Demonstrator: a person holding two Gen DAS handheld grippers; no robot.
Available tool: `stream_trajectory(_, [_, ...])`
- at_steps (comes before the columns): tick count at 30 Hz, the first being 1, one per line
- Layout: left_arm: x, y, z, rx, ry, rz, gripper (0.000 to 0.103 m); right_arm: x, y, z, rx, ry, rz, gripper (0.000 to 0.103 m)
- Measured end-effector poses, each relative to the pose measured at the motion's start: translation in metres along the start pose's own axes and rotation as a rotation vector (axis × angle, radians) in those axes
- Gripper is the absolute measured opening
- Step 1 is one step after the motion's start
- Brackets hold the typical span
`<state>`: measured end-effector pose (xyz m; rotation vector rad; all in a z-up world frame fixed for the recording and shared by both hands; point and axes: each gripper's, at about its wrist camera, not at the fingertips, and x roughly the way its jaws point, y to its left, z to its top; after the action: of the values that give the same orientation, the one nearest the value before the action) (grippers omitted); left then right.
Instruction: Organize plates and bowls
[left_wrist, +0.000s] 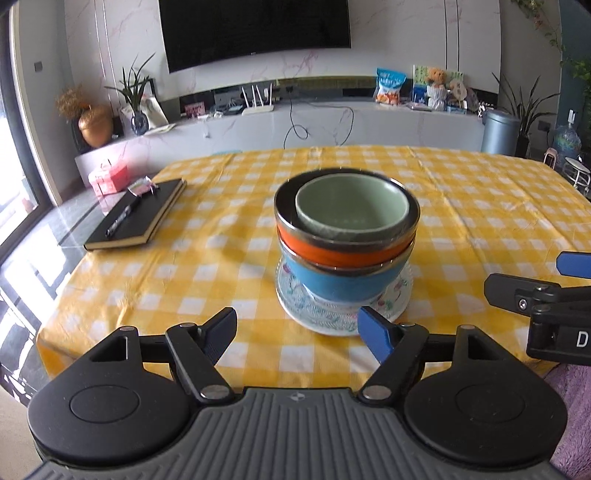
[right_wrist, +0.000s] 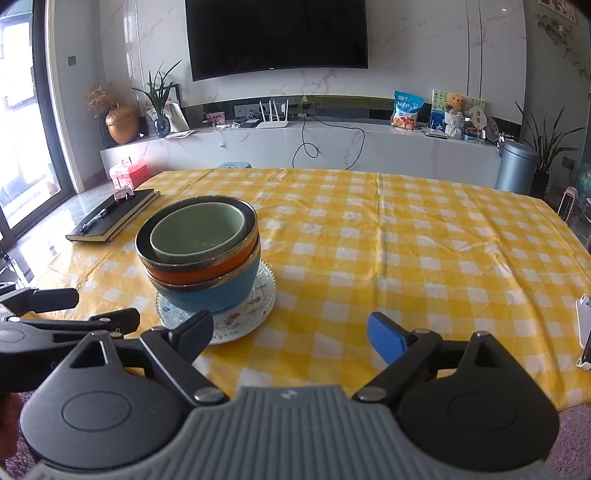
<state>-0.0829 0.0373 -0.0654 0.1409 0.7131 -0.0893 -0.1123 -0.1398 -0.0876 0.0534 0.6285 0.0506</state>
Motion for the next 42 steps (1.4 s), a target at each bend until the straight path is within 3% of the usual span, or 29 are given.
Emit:
stream_trajectory(14, [0.022,-0.008,-0.012,0.017,0.109,0.001,0.088,0.026,-0.005,-0.012,0.012,0.061,0.002,0.089])
stream_trajectory(42, [0.018,-0.007,-0.013,0.009,0.107,0.007,0.087,0.024,-0.006,-0.016,0.028,0.061,0.006,0.089])
